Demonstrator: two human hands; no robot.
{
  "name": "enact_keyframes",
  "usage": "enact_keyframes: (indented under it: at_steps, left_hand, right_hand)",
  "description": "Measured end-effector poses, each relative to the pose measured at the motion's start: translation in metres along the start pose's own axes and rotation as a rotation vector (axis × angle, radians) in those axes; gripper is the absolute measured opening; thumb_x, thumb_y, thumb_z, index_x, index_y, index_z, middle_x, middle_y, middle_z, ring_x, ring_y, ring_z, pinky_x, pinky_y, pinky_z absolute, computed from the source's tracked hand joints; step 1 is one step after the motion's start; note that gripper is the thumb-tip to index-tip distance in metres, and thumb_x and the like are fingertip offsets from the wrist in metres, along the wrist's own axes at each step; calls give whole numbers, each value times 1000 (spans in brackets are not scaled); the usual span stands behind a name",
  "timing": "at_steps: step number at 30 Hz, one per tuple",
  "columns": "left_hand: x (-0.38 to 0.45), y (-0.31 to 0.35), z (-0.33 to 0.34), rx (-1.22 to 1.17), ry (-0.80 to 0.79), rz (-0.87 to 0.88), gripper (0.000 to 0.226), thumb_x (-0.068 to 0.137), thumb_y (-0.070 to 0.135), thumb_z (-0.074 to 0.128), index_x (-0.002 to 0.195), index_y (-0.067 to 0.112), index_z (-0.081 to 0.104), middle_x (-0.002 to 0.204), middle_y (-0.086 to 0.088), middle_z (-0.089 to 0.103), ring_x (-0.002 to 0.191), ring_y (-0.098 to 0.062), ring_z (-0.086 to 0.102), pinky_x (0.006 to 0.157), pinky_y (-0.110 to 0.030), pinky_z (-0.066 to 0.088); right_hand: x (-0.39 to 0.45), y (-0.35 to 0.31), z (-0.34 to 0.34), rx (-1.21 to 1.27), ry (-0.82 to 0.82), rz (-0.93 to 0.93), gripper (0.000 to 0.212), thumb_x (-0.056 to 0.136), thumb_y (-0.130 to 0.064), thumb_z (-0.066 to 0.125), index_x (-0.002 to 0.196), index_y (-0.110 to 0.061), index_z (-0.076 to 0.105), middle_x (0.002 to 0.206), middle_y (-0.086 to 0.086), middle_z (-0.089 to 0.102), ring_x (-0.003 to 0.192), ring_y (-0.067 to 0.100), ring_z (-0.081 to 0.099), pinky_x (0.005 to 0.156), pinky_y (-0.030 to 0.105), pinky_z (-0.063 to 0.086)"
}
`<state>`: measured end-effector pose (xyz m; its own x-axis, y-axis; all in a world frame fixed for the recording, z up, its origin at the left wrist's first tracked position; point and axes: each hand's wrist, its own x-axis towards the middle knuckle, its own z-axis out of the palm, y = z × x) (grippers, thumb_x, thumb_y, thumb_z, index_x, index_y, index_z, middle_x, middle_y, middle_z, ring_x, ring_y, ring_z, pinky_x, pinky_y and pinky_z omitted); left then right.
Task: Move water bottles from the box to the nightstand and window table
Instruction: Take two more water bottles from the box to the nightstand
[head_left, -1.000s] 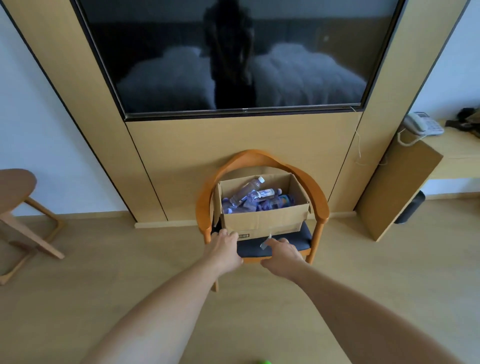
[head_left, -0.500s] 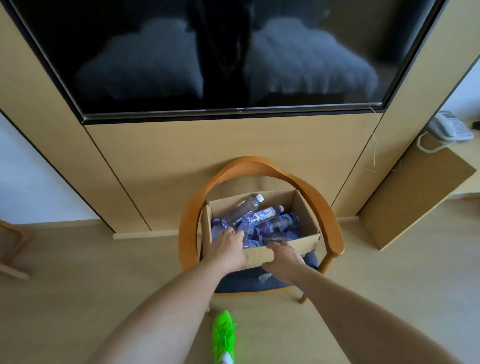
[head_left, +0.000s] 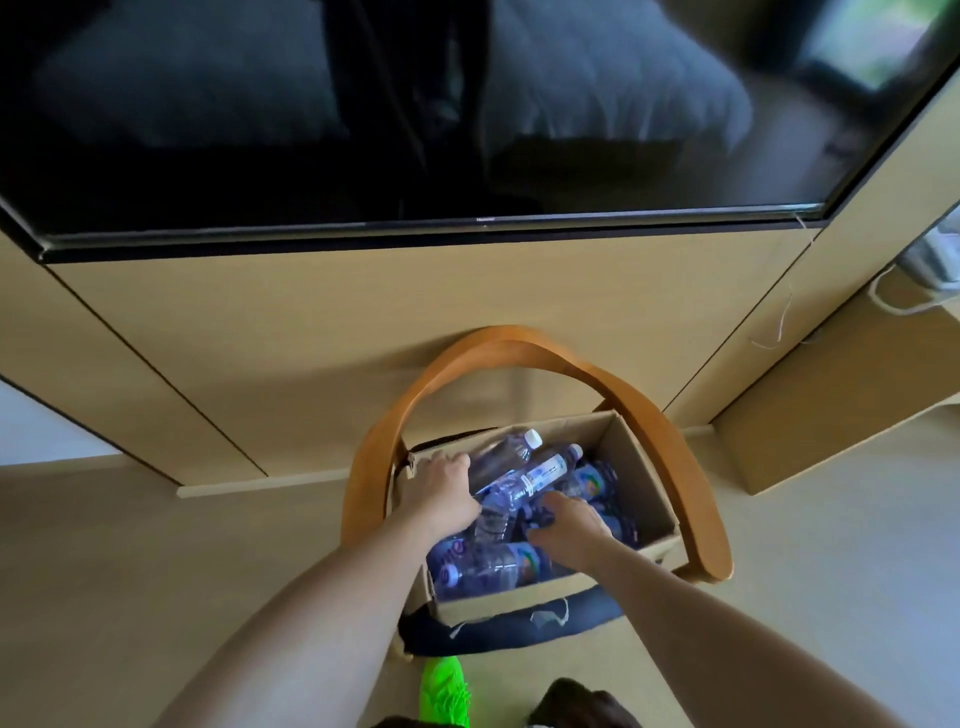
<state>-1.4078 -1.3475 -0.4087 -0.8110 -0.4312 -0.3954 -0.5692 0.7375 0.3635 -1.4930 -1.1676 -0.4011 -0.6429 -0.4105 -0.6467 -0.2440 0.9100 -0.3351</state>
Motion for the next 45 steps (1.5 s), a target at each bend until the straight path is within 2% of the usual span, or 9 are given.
enact_keyframes:
  at_steps: [5, 11, 14, 19, 26, 31, 35, 42, 45]
  left_hand:
    - [27, -2, 22, -38, -31, -47, 49, 84, 35, 75, 128, 23, 58, 134, 0, 56, 126, -24, 52, 109, -43, 40]
    - [61, 3, 61, -182, -53, -148, 66, 84, 38, 76, 142, 22, 49, 143, -3, 53, 133, -23, 48, 110, -39, 38]
    - [82, 6, 81, -250, -47, -198, 78, 82, 38, 76, 151, 25, 39, 151, -1, 47, 141, -24, 40, 115, -43, 36]
    - [114, 13, 125, -241, 63, -283, 96, 77, 31, 81, 156, 29, 28, 159, 1, 37, 147, -20, 34, 118, -40, 29]
    - [125, 12, 146, -130, 187, -282, 102, 57, 21, 94, 142, 27, 38, 143, -1, 46, 131, -25, 47, 107, -39, 45]
    - [127, 12, 143, -102, 179, -281, 93, 61, 15, 93, 142, 21, 47, 141, -5, 53, 131, -28, 49, 109, -40, 44]
    - [129, 8, 136, -31, 171, -212, 80, 67, 4, 86, 137, 15, 50, 131, -12, 55, 121, -35, 53, 100, -45, 49]
    - [130, 9, 144, 84, 176, -171, 90, 58, 8, 93, 135, 11, 47, 128, -15, 53, 117, -36, 52, 97, -44, 52]
    - [126, 10, 142, 90, 180, -157, 95, 55, 12, 96, 134, 12, 44, 127, -15, 51, 115, -35, 53, 94, -45, 53]
  right_hand:
    - [44, 4, -1, 163, -37, 94, 24, 92, -32, 67, 113, -30, 55, 88, -6, 58, 75, 14, 63, 57, 25, 52]
    - [112, 18, 14, 521, -103, 304, 21, 90, -28, 68, 106, -14, 68, 92, 9, 72, 85, 28, 71, 83, 45, 62]
    - [144, 22, 18, 817, -99, 471, 36, 87, -36, 73, 111, -10, 64, 89, 14, 71, 73, 27, 67, 77, 47, 63]
    - [199, 32, 26, 1039, -52, 694, 77, 74, -63, 78, 129, -14, 56, 107, 7, 69, 94, 26, 68, 91, 44, 59]
    - [217, 37, 40, 845, 102, 682, 76, 71, -64, 77, 114, -8, 50, 100, 8, 63, 95, 29, 65, 87, 40, 57]
    - [215, 39, 45, 843, 151, 686, 69, 71, -62, 75, 111, -12, 52, 100, 4, 60, 87, 24, 61, 83, 39, 55]
    - [213, 39, 53, 909, 195, 680, 63, 73, -58, 75, 111, -15, 49, 88, -2, 52, 74, 16, 52, 76, 37, 49]
    - [212, 43, 50, 908, 194, 645, 65, 70, -57, 76, 112, -15, 51, 99, 4, 62, 83, 22, 62, 74, 37, 54]
    - [209, 44, 53, 896, 201, 622, 65, 70, -59, 75, 112, -18, 48, 103, 4, 61, 90, 25, 62, 83, 40, 54]
